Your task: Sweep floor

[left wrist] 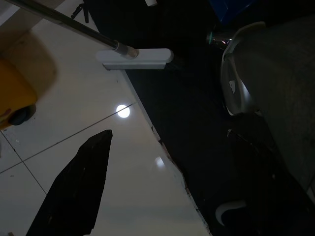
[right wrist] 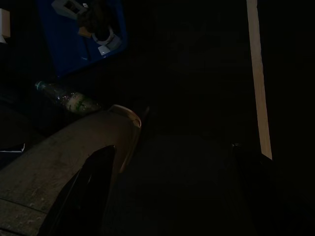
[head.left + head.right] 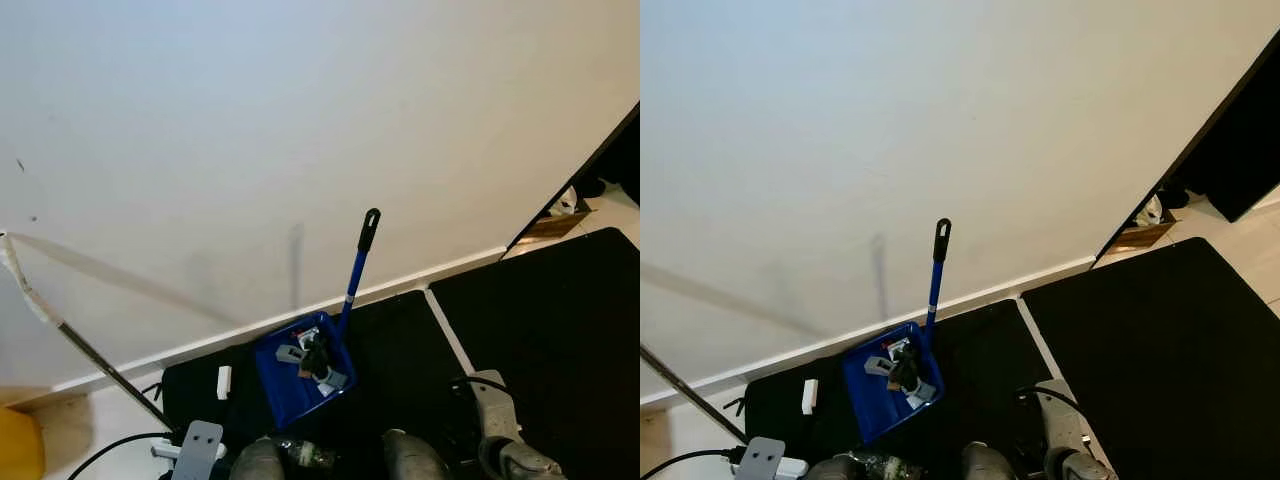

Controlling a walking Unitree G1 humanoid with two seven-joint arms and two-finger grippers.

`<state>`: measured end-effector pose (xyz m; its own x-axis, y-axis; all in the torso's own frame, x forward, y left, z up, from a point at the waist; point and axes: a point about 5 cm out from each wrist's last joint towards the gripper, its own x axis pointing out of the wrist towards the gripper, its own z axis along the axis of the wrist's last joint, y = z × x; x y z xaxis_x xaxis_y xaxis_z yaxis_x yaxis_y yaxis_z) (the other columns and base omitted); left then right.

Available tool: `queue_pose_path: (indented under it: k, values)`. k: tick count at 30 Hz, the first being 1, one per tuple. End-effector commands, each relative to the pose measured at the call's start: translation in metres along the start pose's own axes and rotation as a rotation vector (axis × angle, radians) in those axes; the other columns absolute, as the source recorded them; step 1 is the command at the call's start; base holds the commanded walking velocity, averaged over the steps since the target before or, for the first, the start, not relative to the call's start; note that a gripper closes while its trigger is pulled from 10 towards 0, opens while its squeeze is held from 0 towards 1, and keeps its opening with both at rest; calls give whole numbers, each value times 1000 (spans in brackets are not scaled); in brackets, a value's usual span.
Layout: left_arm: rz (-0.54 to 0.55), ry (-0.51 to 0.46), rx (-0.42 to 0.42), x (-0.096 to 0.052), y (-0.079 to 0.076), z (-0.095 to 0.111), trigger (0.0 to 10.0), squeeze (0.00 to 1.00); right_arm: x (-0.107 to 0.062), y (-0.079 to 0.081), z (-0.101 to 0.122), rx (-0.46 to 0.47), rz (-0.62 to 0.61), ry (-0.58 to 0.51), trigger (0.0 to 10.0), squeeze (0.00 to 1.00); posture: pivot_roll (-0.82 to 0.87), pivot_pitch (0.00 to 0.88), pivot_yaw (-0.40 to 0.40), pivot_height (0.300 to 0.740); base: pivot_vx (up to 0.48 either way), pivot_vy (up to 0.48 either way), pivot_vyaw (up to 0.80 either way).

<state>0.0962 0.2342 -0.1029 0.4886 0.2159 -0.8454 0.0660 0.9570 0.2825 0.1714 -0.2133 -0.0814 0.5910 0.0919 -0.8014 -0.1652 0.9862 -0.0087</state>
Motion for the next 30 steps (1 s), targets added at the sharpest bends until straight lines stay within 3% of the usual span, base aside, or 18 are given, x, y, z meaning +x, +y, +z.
queue_pose_path:
  k: [1, 30]
  values:
    - [-15, 25, -7, -2, -7, -6, 10000, 0, -2, -3, -5, -7, -5, 24, 10000, 0, 45, 102, -73, 740, 0, 0, 0]
    - [-16, 25, -12, -2, -7, -6, 10000, 0, -2, -2, -5, -6, -4, 20, 10000, 0, 44, 107, -74, 740, 0, 0, 0]
